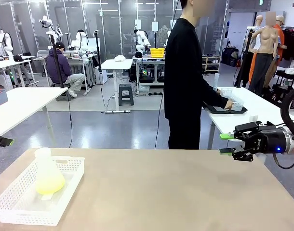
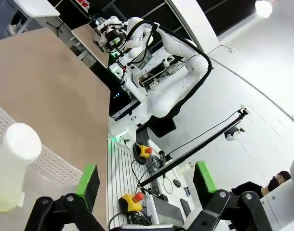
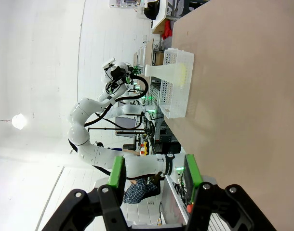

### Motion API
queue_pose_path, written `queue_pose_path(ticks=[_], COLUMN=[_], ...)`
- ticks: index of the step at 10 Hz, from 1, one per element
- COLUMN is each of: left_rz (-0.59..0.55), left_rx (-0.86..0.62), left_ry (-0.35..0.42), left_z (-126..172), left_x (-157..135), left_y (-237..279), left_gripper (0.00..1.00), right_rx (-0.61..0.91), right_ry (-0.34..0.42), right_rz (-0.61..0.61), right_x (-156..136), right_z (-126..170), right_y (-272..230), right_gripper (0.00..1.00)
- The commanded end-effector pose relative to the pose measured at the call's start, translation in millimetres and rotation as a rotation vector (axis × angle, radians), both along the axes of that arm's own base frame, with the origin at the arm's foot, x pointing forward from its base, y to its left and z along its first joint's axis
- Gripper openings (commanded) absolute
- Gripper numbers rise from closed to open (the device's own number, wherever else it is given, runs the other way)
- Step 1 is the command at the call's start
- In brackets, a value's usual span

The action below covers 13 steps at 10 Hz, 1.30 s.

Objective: Prepare the solutions needed for the experiment.
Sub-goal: When the human places the Big flask in the center of the table, pick up the Big flask and place it in the left Organizing basket.

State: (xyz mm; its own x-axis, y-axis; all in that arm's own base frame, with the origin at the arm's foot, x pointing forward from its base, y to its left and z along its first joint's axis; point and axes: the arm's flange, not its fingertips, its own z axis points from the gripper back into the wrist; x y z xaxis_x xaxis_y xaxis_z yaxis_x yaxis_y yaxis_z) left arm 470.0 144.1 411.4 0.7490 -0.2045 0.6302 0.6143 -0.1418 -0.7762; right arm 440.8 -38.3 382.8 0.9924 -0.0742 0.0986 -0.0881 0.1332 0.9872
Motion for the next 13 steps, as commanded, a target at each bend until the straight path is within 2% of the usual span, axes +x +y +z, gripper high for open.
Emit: queue_pose_path(ticks=[1,2,4,7,8,10,11,13], left_rz=[0.005,0.0,0.079,0.19,0.176,0.206,0.164,0.164], left_rx=[-0.015,0.0,0.117,0.174,0.176,0.157,0.174,0.174], left_ry=[-0.05,0.0,0.205,0.38,0.449,0.502,0.435,0.435], left_z=[-2,0,-17,-34,-39,-47,-50,-50], left_x=[5,0,-24,-36,-35,-31,-36,-36], left_y=[3,0,-26,-32,-33,-34,-28,-28], left_gripper=[1.0,1.0,1.0,1.0,1.0,1.0,1.0,1.0], right_rx=[0.005,0.005,0.005,0.005,0.005,0.005,0.005,0.005], right_ry=[-0.004,-0.004,-0.004,-0.004,-0.004,-0.004,-0.004,-0.004], right_rz=[0.004,0.004,0.004,0.004,0.004,0.004,0.004,0.004], right_x=[0,0,0,0,0,0,0,0], right_z=[1,1,1,1,1,1,1,1], right_y=[0,0,0,0,0,0,0,0], right_gripper=[0.62,0.62,0.62,0.62,0.62,0.62,0.62,0.62])
